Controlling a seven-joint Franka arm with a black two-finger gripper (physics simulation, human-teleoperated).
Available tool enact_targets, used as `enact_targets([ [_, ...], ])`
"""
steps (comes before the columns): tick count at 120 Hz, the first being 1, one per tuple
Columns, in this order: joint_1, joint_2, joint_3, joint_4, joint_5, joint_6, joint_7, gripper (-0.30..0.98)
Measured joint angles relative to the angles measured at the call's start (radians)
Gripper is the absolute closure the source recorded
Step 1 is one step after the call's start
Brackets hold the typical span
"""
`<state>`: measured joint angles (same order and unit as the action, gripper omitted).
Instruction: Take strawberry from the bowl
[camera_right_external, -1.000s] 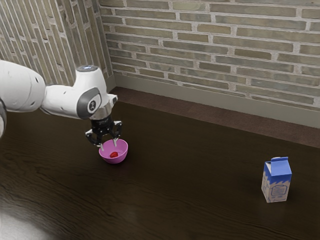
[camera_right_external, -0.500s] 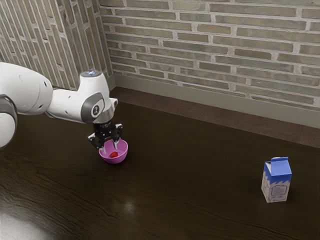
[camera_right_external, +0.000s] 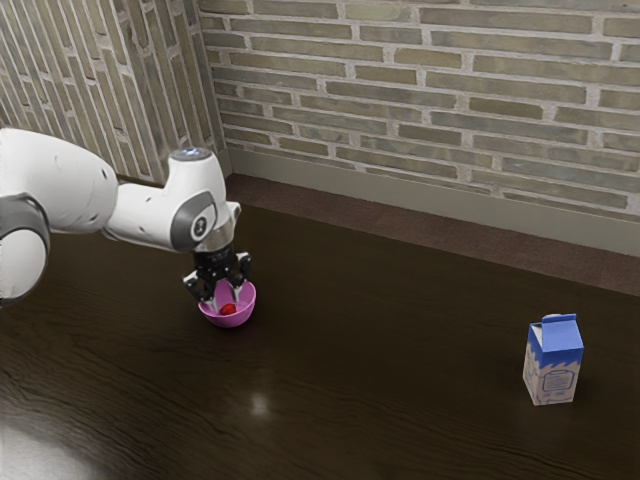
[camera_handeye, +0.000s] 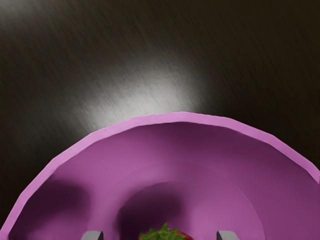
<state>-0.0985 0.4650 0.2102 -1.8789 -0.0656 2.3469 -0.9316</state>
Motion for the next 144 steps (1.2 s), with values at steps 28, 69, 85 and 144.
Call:
enact_targets([
  [28, -0.003, 0.022, -0.006, 0.017, -0.003, 0.002, -0.011, 0.44],
  [69, -0.004, 0.036, -0.009, 0.019, -0.003, 0.007, -0.020, 0.44],
  [85, -0.003, 0.037, -0.009, 0.019, -0.003, 0.009, -0.023, 0.48],
  [144, -0.001, 0.049, -0.009, 0.023, 0.004, 0.014, -0.036, 0.58],
])
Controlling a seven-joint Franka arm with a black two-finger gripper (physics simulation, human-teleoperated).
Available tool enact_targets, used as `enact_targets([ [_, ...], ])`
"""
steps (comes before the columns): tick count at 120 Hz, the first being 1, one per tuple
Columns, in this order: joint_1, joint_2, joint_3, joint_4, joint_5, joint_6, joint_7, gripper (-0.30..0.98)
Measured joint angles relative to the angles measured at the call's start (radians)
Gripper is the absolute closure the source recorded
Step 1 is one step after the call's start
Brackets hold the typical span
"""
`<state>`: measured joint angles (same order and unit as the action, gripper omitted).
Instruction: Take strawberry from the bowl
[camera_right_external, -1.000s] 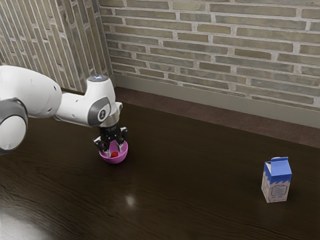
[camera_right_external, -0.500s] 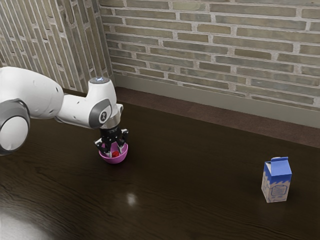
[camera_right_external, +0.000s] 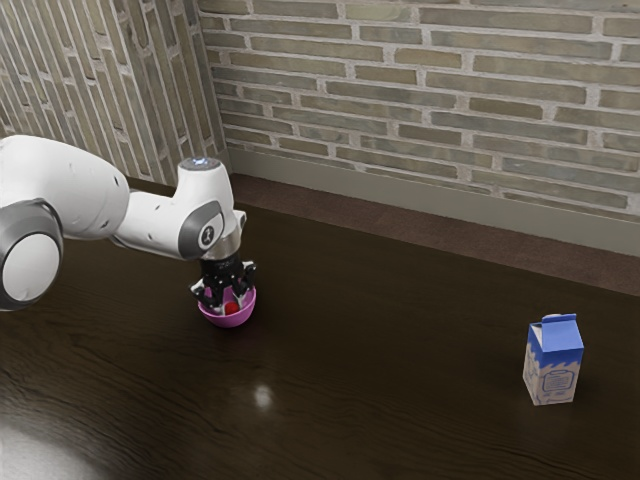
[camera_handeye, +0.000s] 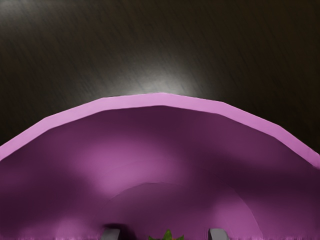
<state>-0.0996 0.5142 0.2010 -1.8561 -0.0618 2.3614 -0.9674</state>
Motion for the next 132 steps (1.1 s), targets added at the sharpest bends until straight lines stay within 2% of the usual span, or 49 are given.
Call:
enact_targets([
  [20, -0.004, -0.011, 0.000, 0.004, 0.005, -0.003, -0.006, 0.63],
  [38, -0.024, -0.090, 0.001, 0.001, 0.013, -0.027, -0.014, 0.66],
  [62, -0.139, -0.169, 0.005, 0.003, 0.018, -0.072, -0.025, 0.69],
  [90, -0.278, -0.100, -0.005, 0.063, 0.019, -0.095, -0.034, 0.70],
  [132, -0.333, 0.002, -0.014, 0.091, 0.013, -0.099, -0.047, 0.71],
])
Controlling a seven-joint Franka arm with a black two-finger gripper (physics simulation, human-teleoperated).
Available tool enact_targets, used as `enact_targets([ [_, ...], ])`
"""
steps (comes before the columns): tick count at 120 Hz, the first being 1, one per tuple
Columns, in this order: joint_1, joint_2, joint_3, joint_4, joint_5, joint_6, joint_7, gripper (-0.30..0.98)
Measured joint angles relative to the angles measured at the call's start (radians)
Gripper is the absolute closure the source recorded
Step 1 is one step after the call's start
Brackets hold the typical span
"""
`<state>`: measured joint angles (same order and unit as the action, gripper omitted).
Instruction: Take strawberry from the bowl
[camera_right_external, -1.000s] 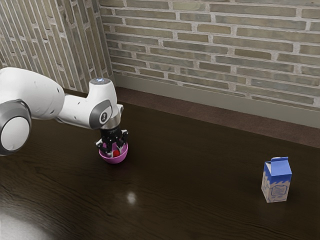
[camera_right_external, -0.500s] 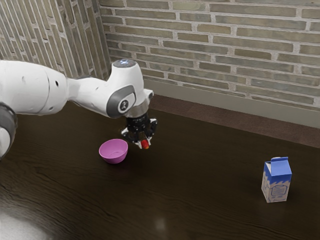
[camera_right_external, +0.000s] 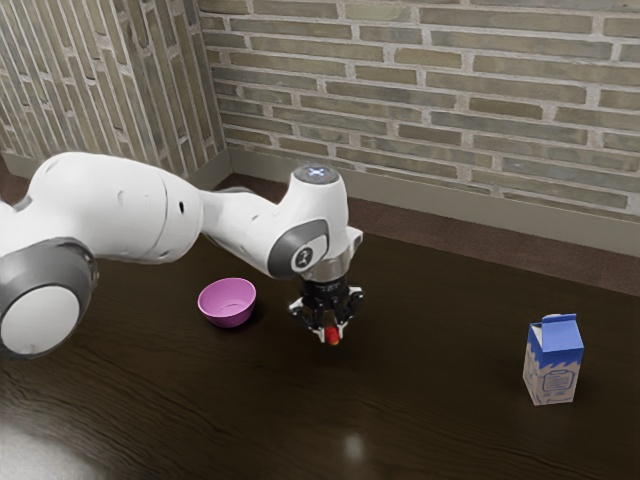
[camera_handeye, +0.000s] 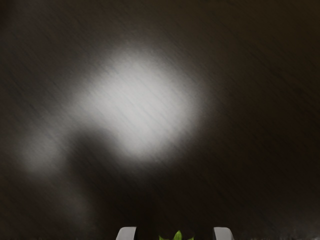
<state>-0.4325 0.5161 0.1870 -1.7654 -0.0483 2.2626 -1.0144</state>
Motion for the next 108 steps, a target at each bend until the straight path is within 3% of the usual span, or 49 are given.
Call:
enact_targets([
  [29, -0.005, 0.016, -0.007, 0.001, 0.000, 0.004, -0.005, 0.69],
  [53, -0.004, 0.023, -0.012, 0.001, -0.015, 0.037, 0.009, 0.32],
  [75, 0.005, -0.062, -0.004, -0.010, -0.019, 0.019, 0.051, 0.15],
  [91, 0.013, -0.222, 0.077, -0.006, -0.014, -0.106, 0.174, 0.09],
  [108, 0.017, -0.275, 0.228, 0.181, -0.012, -0.287, 0.353, 0.06],
])
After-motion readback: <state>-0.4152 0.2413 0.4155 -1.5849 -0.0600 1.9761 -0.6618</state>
